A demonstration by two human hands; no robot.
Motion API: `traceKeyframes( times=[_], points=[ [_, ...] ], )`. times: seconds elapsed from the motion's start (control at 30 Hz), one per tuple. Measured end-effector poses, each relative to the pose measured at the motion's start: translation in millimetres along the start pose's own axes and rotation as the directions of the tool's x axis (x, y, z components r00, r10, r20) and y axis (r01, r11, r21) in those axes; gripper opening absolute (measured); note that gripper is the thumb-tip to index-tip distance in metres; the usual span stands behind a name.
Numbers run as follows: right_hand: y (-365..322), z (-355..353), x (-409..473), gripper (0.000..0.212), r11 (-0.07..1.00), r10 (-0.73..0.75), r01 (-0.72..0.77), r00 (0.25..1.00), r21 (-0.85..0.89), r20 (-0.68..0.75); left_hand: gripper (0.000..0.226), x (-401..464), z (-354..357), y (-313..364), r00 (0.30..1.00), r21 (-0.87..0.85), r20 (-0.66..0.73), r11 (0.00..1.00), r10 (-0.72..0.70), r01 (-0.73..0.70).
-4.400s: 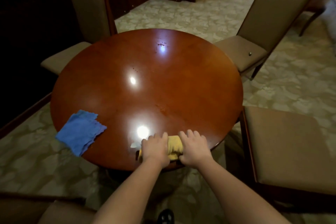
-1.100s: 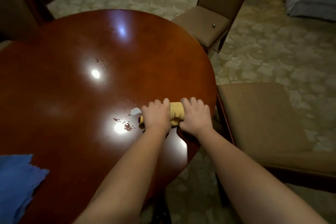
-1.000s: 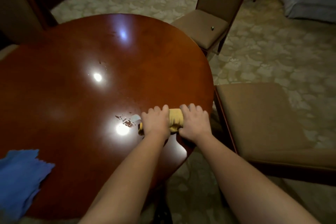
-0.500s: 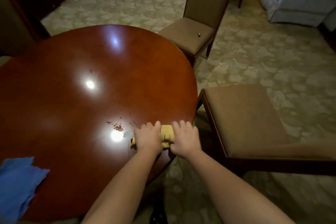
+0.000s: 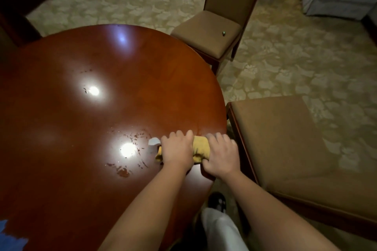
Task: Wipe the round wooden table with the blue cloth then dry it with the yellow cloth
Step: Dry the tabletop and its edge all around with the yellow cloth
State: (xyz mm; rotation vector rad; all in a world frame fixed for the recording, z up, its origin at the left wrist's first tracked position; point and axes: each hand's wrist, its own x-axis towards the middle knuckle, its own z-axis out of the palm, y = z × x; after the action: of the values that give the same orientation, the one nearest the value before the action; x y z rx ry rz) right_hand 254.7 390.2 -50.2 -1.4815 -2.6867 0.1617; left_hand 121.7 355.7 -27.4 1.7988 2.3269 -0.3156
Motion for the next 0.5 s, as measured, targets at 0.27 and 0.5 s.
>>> traceKeyframes(
  times=[0.27,0.5],
  points=[
    [39.9,-0.2,79.6,0.061,0.987,-0.160,0.160,0.987,0.019,-0.019,0.037,68.4,-13.8,8.0,0.997,-0.076,-0.015,0.995,-0.072,0.071],
    [64.7,-4.0,163.8,0.059,0.982,-0.182,0.181,0.983,0.049,0.012,0.037,144.3,-40.9,7.3,0.994,-0.075,-0.027,0.992,-0.104,0.102]
  ],
)
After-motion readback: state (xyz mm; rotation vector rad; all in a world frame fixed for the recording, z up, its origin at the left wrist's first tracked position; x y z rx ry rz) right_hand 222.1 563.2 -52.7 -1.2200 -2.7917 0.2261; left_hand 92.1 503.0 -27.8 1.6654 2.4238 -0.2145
